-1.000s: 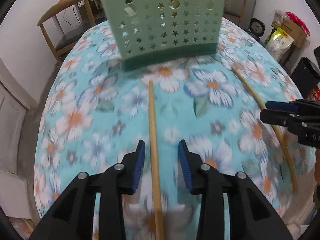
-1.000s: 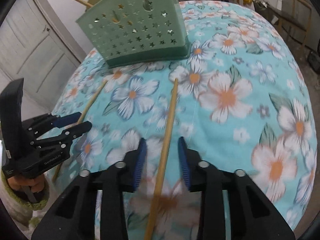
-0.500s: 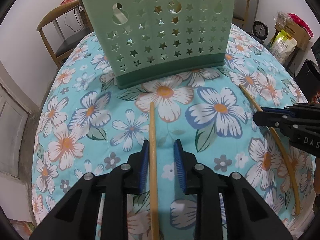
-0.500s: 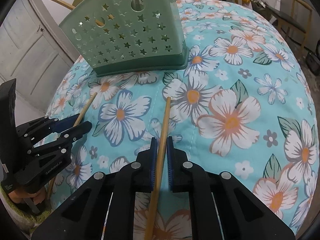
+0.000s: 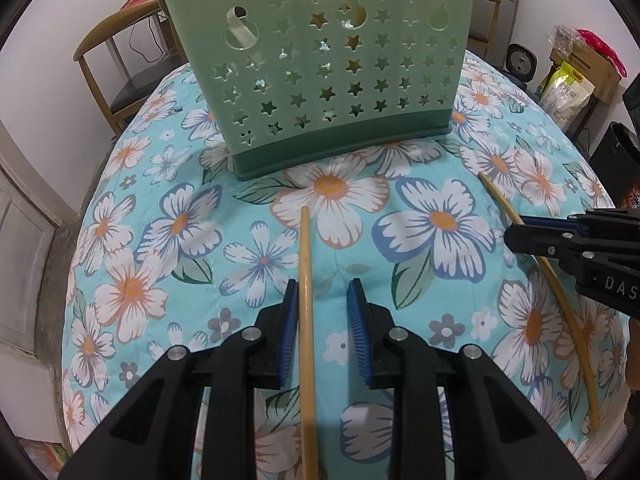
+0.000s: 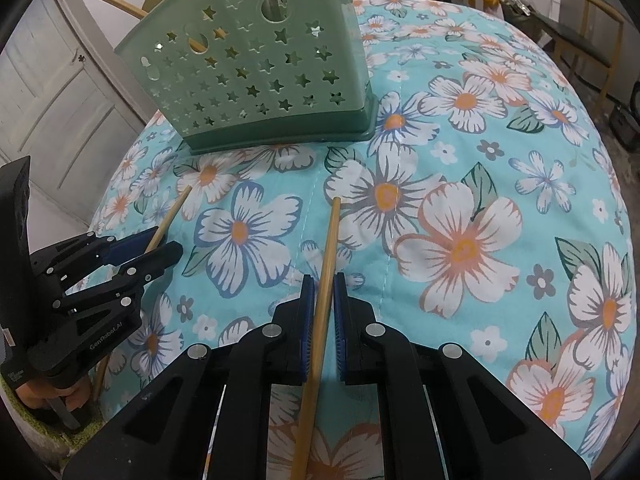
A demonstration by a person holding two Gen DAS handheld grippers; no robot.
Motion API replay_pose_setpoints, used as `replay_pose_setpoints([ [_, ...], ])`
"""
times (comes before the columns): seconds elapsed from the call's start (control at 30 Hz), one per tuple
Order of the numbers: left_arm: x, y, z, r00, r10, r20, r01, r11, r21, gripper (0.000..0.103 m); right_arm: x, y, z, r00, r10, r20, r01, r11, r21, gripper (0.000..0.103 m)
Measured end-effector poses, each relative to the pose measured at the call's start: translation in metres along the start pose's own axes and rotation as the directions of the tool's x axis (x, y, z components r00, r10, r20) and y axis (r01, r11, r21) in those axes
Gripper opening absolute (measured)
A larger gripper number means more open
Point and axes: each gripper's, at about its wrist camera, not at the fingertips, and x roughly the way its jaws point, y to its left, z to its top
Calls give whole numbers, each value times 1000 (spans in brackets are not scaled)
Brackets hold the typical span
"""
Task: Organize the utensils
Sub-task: 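Grasp another wooden chopstick with the left tool while the right tool holds its chopstick, then lift both held chopsticks and raise them above the green holder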
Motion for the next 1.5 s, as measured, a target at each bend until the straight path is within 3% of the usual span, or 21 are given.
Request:
replay_pose_setpoints([
  [0.23,10,10,11,999,-32,12,33,998,-59,22,2,-4,4,1000,16,-2,-16,1000,-2,8],
  [0.37,13,13,17,999,-25,31,27,997,-76,6,2,-3,4,1000,13,8,-13,1000,-6,6],
  [0.63,-16,28,26,992,-59,114,73,989,-127,6,-35,6,8,995,39,95,-38,999,-14,5],
  [0.83,-67,32,31,973,-80,215,112,984,-140,6,-83,19,15,975,67,212,-59,997,-47,4],
  [1.1,-122,42,29,944,-93,315,144,979,-144,6,-143,42,20,925,101,368,-67,992,-105,4],
  [1.27,-156,52,28,914,-111,390,181,972,-147,6,-170,54,24,891,122,437,-68,988,-138,4],
  [1.5,-214,74,46,827,-134,546,249,958,-142,6,-198,62,32,851,125,511,-44,985,-167,4],
])
